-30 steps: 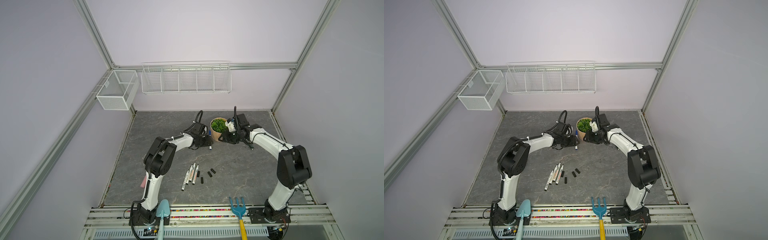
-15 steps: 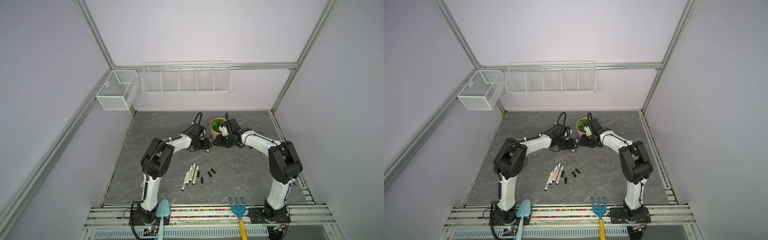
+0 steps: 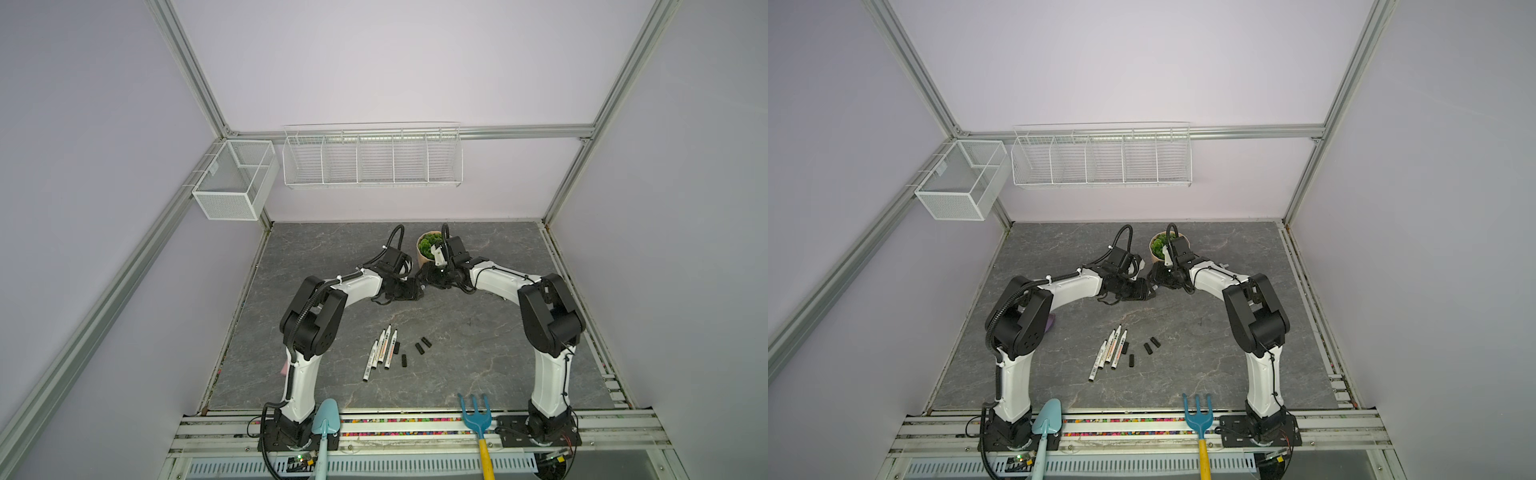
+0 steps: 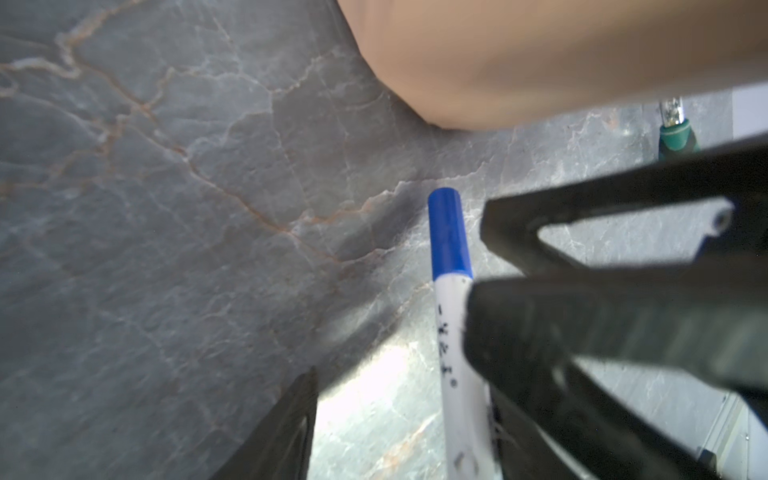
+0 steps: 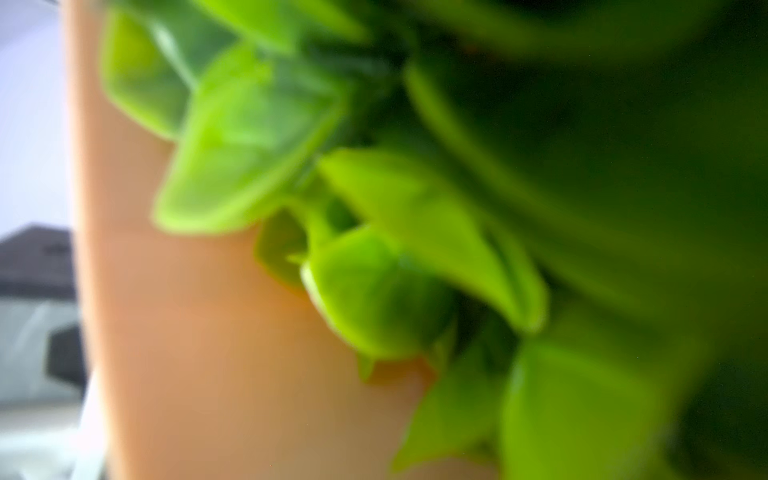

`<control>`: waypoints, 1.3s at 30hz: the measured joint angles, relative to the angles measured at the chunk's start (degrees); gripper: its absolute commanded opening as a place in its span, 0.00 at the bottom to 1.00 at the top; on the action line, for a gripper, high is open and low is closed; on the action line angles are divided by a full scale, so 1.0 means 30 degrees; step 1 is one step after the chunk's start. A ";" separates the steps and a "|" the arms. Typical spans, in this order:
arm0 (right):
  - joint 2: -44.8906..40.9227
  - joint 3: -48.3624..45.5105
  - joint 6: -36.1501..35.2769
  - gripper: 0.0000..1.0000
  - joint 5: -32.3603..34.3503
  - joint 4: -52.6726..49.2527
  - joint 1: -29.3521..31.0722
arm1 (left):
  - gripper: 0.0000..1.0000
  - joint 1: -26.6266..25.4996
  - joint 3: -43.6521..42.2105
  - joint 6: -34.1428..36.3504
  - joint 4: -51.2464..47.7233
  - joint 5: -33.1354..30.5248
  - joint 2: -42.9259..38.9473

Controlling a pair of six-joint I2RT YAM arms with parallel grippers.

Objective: Insert the pens into the pen caps

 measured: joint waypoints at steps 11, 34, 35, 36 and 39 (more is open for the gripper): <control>0.0670 0.1013 -0.0313 0.49 0.1107 -0.0860 0.0299 | 0.60 0.0262 -0.0379 0.0058 0.0248 0.0510 -0.0168; -0.4189 -0.1137 -0.4852 0.50 0.3512 -0.2623 0.0954 | 0.59 0.0284 -0.1202 -0.0437 0.1268 -0.0022 -0.0583; -0.4320 -0.1137 -0.4823 0.50 0.3636 -0.2885 0.0954 | 0.58 0.0291 -0.1202 -0.0437 0.1282 0.0022 -0.0583; -0.4379 -0.1144 -0.4721 0.50 0.3694 -0.3126 0.0933 | 0.58 0.0291 -0.1202 -0.0437 0.1297 0.0066 -0.0583; -0.4386 -0.1559 -0.3993 0.50 0.3723 -0.3424 0.0678 | 0.58 0.0299 -0.1202 -0.0437 0.1326 0.0131 -0.0568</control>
